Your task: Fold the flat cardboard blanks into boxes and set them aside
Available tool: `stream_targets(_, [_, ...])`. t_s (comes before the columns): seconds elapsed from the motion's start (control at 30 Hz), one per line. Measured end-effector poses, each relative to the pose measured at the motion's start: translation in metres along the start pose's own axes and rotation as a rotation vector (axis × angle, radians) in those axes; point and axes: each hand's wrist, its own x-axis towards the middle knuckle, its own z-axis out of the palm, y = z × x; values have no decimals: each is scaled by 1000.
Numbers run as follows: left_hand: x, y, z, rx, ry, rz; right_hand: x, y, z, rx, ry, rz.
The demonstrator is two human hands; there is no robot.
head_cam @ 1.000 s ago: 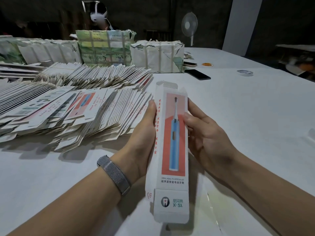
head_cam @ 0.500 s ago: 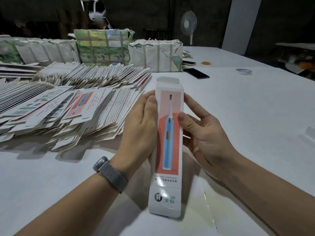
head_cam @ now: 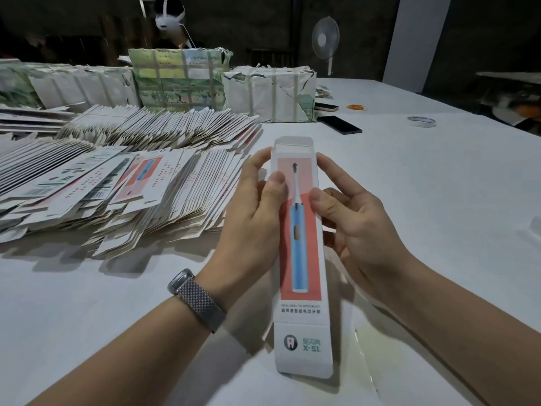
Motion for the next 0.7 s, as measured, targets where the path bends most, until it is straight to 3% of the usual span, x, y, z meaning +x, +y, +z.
stream_targets(0.33, [-1, -6, -4, -168, -55, -123, 3, 4, -8, -61, -61, 69])
stream_targets(0.7, [-5, -3, -2, -101, -134, -112, 7, 12, -16, -37, -52, 33])
